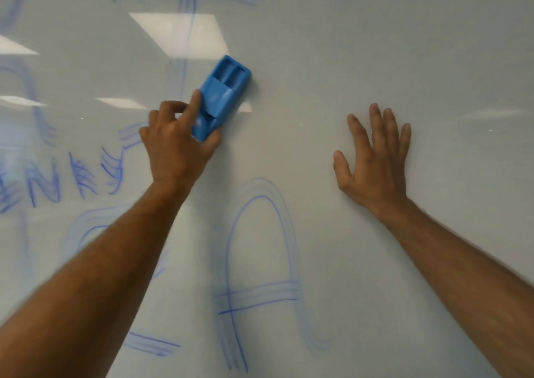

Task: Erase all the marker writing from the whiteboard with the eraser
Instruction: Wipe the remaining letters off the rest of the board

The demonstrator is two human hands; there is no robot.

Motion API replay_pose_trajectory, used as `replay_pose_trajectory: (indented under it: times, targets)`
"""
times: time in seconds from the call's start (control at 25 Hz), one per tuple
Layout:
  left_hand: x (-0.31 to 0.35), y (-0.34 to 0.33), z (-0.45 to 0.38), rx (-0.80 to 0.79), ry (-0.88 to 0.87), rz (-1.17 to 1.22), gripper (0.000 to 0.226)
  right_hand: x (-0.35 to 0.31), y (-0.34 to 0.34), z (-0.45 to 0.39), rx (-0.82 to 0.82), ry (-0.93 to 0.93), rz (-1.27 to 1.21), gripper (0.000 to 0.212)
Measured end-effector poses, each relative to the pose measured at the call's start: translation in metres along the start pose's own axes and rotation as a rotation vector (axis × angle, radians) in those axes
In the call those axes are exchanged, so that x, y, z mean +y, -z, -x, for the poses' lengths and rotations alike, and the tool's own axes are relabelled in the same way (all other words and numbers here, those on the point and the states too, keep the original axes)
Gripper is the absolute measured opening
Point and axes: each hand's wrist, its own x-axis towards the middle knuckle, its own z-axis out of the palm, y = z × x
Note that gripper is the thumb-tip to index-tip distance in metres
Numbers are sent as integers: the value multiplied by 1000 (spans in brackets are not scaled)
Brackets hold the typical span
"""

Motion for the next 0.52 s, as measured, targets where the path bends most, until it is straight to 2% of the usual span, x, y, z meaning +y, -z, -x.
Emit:
replay_pose_trajectory:
  times: [0.08,0.16,0.24,0.36,0.4,0.44,0.52]
  targets:
    - [-15,6,-14,14,236,0,67,-18,-4,-10,12,2,-12,68]
    - [-23,6,-17,7,279,21,68,-36,-9,-17,17,26,-16,67]
    - [-22,3,-8,8,51,67,66,-49,-12,-24,12,77,-11,66]
    - [-23,-8,13,-47,-556,72,63,-58,-16,-37,40,152,-11,64]
    - [-24,-9,14,-84,-679,48,62,-58,-17,-41,51,158,-15,63]
    - [-26,-9,10,-90,-725,28,62,-58,-17,-45,55,155,-21,62]
    - [-32,-10,-6,-20,-597,15,63,-57,-18,-50,54,141,-42,61]
